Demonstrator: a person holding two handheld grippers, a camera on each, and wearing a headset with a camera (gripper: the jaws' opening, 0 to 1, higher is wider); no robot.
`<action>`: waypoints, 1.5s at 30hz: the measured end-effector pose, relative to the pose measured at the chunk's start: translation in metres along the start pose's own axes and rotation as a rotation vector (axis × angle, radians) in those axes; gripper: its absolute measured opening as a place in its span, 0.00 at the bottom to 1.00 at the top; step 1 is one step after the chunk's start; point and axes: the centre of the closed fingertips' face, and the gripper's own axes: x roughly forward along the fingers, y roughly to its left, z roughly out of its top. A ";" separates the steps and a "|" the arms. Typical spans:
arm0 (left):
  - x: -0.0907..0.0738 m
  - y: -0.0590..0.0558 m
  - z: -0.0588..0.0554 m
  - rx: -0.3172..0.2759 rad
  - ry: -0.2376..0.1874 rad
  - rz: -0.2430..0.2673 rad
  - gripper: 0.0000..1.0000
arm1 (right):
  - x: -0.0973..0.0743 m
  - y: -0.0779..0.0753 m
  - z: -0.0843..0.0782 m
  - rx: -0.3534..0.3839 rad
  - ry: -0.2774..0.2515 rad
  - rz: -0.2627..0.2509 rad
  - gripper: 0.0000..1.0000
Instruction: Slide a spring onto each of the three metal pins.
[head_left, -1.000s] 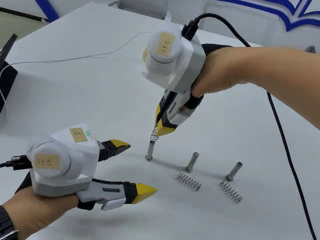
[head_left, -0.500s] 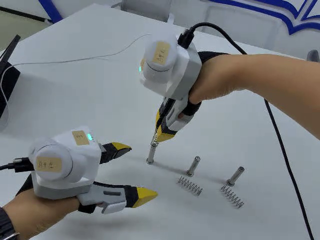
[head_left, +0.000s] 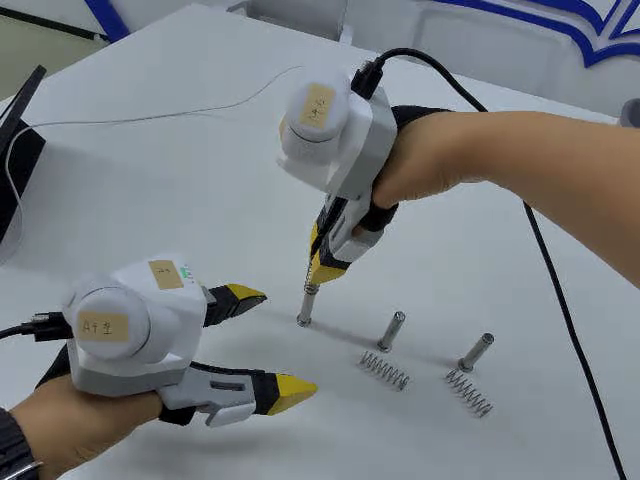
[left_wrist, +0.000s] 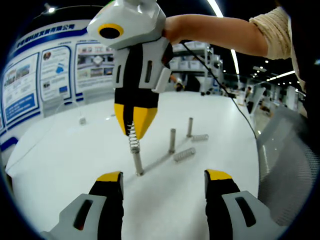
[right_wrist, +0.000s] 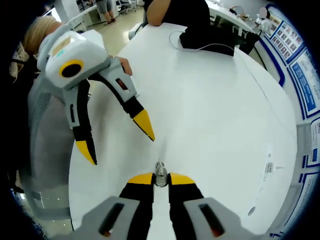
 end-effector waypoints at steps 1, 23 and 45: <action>0.000 0.000 0.000 0.000 -0.001 0.001 0.67 | 0.001 0.001 -0.001 0.002 0.004 0.004 0.12; 0.002 0.001 0.000 -0.002 -0.001 0.003 0.66 | 0.024 -0.001 -0.008 0.034 0.021 0.022 0.12; 0.002 0.001 -0.002 -0.007 0.005 0.003 0.66 | 0.049 -0.004 -0.015 0.058 0.027 0.023 0.12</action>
